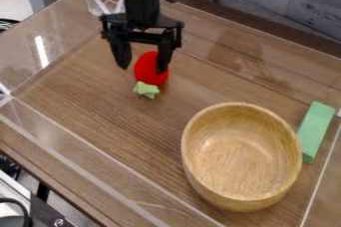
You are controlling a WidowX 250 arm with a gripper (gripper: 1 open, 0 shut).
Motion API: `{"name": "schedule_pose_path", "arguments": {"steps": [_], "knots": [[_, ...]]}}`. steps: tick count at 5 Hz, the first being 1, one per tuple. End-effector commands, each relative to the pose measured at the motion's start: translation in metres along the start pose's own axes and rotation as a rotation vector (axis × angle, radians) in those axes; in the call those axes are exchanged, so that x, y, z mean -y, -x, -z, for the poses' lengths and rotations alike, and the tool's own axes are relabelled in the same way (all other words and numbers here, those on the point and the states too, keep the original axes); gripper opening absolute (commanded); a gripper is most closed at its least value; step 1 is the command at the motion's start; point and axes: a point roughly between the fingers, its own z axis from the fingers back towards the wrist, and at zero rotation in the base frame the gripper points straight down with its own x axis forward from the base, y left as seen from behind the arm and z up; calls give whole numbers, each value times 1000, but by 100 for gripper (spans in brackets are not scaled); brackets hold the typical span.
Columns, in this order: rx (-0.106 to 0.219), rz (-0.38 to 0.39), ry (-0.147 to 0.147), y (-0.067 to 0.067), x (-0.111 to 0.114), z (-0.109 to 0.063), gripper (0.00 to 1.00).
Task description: Move the red fruit to the right
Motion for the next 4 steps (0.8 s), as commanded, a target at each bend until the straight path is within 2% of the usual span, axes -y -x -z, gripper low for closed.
{"name": "schedule_pose_path", "arguments": {"steps": [1,2,4], "knots": [[46,65,16,-5,-1,-10,100],[52,132,23,-4,-1,-11,100],[74,43,35,-12,-10,-6,100]]}}
